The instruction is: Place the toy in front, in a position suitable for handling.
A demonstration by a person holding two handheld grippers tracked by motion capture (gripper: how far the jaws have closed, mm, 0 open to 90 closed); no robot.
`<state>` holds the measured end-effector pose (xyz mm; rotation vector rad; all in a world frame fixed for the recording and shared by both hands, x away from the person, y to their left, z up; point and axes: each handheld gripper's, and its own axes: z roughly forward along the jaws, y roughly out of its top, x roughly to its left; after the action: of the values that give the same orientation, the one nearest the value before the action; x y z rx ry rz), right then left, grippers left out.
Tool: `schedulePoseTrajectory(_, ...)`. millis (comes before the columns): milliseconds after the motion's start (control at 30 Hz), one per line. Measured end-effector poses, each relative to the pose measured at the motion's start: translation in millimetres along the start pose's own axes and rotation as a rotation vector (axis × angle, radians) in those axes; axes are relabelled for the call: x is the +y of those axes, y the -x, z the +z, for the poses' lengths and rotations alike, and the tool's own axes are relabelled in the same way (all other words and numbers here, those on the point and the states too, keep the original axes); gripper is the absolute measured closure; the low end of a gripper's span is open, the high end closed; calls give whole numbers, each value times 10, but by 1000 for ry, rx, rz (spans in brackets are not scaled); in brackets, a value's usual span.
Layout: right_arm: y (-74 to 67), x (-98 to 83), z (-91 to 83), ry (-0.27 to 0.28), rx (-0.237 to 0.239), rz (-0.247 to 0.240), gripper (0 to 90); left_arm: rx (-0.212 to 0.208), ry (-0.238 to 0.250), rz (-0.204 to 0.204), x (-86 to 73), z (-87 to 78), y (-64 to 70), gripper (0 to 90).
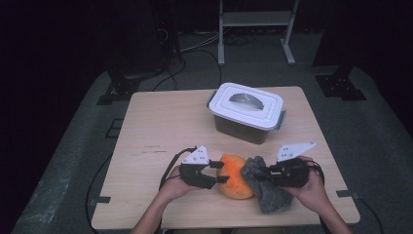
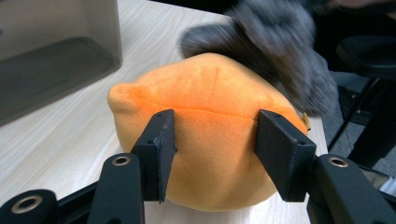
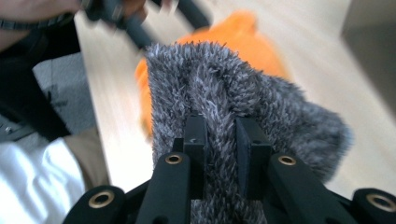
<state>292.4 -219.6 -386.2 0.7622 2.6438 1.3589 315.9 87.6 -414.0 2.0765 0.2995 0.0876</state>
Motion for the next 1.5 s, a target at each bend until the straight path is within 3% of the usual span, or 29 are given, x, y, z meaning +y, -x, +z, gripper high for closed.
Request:
schedulePoseTrajectory(100,129,133,54,-16,-16,12,758,-5,-9,3,-9,-22,-8,466)
schedulePoseTrajectory(200,199,150,196,-69,12,31,755,-11,-5,-19,-6,-62,-33,429)
schedulePoseTrajectory(333,145,72,264,-67,46,49,754,-10,-2,-56,-29,-63,-55,421)
schedulePoseTrajectory(500,38,-30,233,-70,64,47,758,-16,2,-69,8,-43,-26,416)
schedulePoseTrajectory(633,-47,-70,224,-80,70,27,759,-22,-3,-58,25,-20,9,424)
schedulePoseTrajectory(833,-47,14,159,-76,75,7,764,-9,-27,-14,15,-10,40,433)
schedulePoseTrajectory(1033,-43,365,142,-34,75,-37,764,-25,-36,37,23,-4,99,436)
schedulePoseTrajectory(1167,-36,521,262,-76,79,-64,764,-28,-42,39,-25,-22,91,435)
schedulePoseTrajectory(1267,38,475,347,-129,82,-47,764,-27,-43,30,-50,-32,70,435)
schedulePoseTrajectory(1500,147,250,281,-110,108,20,764,-27,-43,29,-60,-32,54,434)
